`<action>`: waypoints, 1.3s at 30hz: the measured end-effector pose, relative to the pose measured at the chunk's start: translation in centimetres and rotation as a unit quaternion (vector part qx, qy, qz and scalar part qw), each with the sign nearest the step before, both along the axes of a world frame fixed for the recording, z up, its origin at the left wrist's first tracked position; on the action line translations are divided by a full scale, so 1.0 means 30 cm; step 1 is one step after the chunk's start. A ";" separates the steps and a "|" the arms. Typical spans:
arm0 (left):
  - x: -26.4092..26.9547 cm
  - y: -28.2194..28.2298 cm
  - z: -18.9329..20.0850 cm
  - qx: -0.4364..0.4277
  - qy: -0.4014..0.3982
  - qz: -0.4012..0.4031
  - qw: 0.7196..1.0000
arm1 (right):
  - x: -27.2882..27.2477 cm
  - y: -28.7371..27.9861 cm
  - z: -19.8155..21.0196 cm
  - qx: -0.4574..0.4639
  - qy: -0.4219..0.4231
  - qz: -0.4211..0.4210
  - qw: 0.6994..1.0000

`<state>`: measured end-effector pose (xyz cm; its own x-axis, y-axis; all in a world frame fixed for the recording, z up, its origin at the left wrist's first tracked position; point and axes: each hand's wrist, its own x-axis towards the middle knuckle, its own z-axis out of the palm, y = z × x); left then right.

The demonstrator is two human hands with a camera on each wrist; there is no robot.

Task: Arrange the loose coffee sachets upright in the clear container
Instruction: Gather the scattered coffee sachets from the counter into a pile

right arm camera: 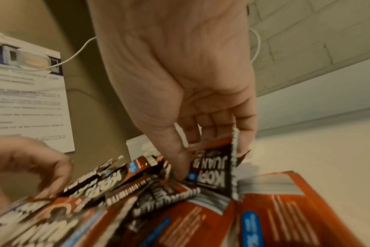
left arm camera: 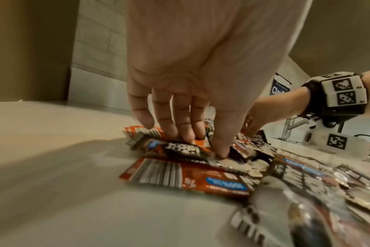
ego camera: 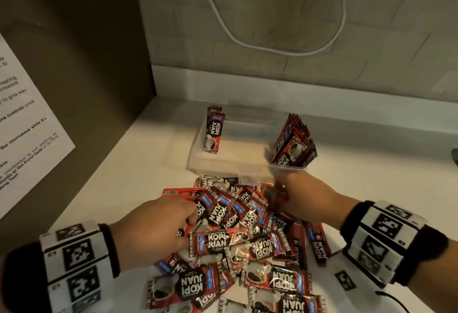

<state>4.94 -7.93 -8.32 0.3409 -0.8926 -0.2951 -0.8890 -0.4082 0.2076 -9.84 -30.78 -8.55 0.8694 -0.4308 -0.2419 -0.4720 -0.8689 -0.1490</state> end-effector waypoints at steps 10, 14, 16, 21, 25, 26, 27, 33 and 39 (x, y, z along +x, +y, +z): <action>-0.040 -0.073 0.021 -0.089 0.020 -0.018 0.996 | -0.108 -0.037 0.115 0.034 0.057 -0.092 0.994; -0.071 -0.119 -0.005 -0.034 -0.009 -0.075 0.997 | -0.148 -0.043 0.087 0.085 0.064 -0.139 0.985; -0.082 -0.131 -0.017 -0.034 -0.015 -0.082 0.996 | -0.160 -0.045 0.069 0.106 0.067 -0.153 0.980; -0.104 -0.137 -0.023 -0.013 -0.033 -0.105 0.994 | -0.174 -0.022 0.019 0.105 0.095 -0.147 0.979; -0.100 -0.148 -0.010 -0.012 -0.017 -0.104 0.994 | -0.168 -0.006 0.005 0.073 0.113 -0.131 0.982; -0.096 -0.151 -0.001 -0.012 -0.002 -0.100 0.995 | -0.166 -0.009 -0.001 0.066 0.116 -0.132 0.982; -0.090 -0.153 0.011 -0.014 0.017 -0.097 0.995 | -0.163 -0.016 -0.008 0.066 0.119 -0.140 0.981; -0.024 -0.146 0.089 -0.037 0.245 0.014 0.969 | -0.171 -0.043 0.024 0.146 -0.019 -0.220 0.964; 0.056 -0.131 0.100 -0.065 0.329 0.167 0.927 | -0.121 0.033 0.100 0.234 -0.132 -0.019 0.963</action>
<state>6.63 -11.85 -5.32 0.3884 -0.8122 -0.4353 -0.3809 -0.5716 0.7267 -13.48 -29.81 -5.56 0.9127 -0.3614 -0.1904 -0.3946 -0.6594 -0.6399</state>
